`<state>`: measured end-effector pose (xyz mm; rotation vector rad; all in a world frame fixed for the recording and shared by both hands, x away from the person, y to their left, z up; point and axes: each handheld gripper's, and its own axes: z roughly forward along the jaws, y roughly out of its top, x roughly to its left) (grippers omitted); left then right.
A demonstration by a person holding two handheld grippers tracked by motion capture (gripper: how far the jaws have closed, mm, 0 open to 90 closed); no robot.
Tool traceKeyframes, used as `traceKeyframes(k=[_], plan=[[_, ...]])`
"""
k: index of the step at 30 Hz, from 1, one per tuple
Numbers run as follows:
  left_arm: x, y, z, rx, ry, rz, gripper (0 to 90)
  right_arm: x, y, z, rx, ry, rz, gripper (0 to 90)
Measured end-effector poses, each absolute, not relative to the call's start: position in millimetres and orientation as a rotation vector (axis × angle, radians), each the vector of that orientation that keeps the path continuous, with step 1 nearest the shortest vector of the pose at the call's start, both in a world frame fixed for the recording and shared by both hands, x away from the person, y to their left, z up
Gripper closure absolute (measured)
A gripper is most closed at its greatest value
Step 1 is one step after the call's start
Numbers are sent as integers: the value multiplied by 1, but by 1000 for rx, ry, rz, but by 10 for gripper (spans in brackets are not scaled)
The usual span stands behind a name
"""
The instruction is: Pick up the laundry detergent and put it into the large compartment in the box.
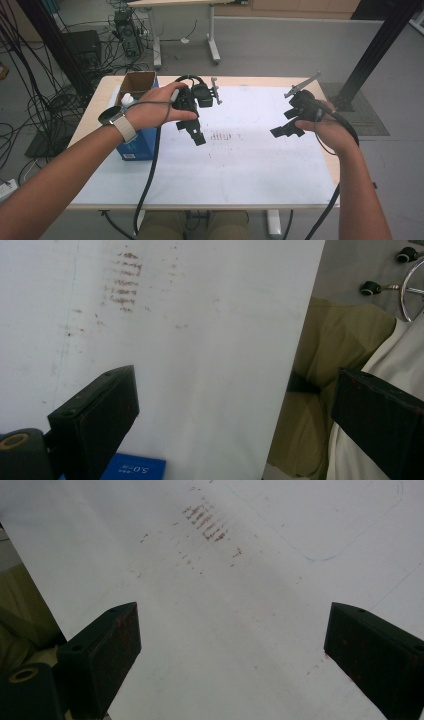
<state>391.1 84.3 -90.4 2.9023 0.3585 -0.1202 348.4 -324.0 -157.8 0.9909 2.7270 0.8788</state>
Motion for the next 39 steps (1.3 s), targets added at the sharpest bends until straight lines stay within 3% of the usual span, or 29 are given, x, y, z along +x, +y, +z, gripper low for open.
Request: traceKeyframes(k=[39], plan=[[391, 84, -94, 2907, 382, -126, 59, 344, -332, -164, 992, 2729, 894, 76]])
